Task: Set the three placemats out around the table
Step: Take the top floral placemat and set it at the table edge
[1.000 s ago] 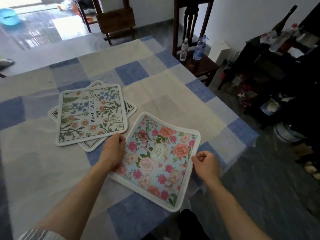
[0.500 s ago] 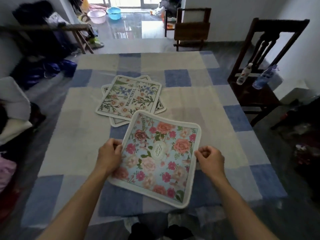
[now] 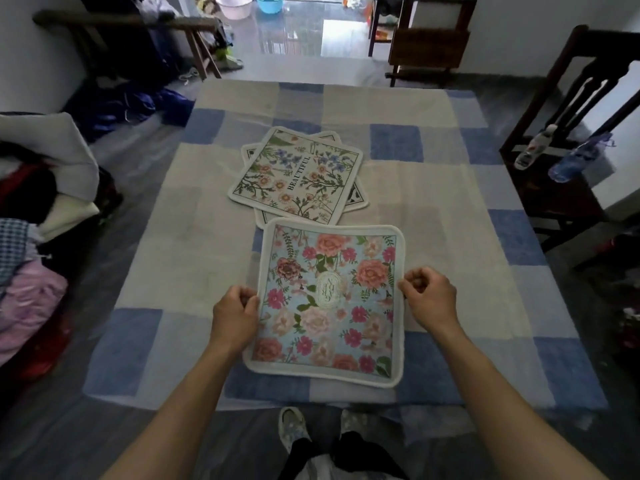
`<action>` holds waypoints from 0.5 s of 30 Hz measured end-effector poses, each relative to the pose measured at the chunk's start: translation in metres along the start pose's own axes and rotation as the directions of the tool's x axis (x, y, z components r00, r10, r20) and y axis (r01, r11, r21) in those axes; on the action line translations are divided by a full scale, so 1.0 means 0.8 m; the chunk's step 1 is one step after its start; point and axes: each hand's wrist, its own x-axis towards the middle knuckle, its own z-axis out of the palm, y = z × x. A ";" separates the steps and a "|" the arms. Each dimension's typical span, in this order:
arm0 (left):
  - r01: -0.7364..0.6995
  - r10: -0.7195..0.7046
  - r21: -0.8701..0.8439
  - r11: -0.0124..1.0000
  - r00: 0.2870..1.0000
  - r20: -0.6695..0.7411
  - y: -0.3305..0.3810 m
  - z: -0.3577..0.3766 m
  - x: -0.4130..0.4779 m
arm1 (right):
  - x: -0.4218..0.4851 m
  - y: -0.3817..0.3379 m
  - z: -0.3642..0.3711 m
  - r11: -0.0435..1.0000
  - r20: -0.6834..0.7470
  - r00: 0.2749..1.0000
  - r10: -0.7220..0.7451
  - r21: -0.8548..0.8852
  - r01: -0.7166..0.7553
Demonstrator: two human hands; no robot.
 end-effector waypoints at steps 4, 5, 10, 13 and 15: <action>0.050 -0.050 0.002 0.999 0.998 0.037 -0.006 0.021 0.002 | 0.008 0.015 0.011 0.999 -0.006 0.999 0.036 -0.035 -0.036; 0.060 -0.061 0.016 0.998 0.997 0.049 -0.008 0.026 0.003 | 0.010 0.020 0.013 0.998 -0.005 0.999 0.053 -0.046 -0.053; 0.106 -0.112 0.074 0.992 0.991 0.075 -0.016 0.041 0.005 | 0.017 0.039 0.019 0.988 0.007 0.992 0.125 -0.090 -0.124; 0.111 -0.118 0.085 0.990 0.990 0.078 -0.022 0.041 0.005 | 0.019 0.044 0.024 0.988 0.000 0.991 0.133 -0.081 -0.132; 0.099 -0.107 0.103 0.990 0.991 0.076 -0.024 0.041 0.003 | 0.018 0.046 0.026 0.989 -0.014 0.991 0.132 -0.064 -0.132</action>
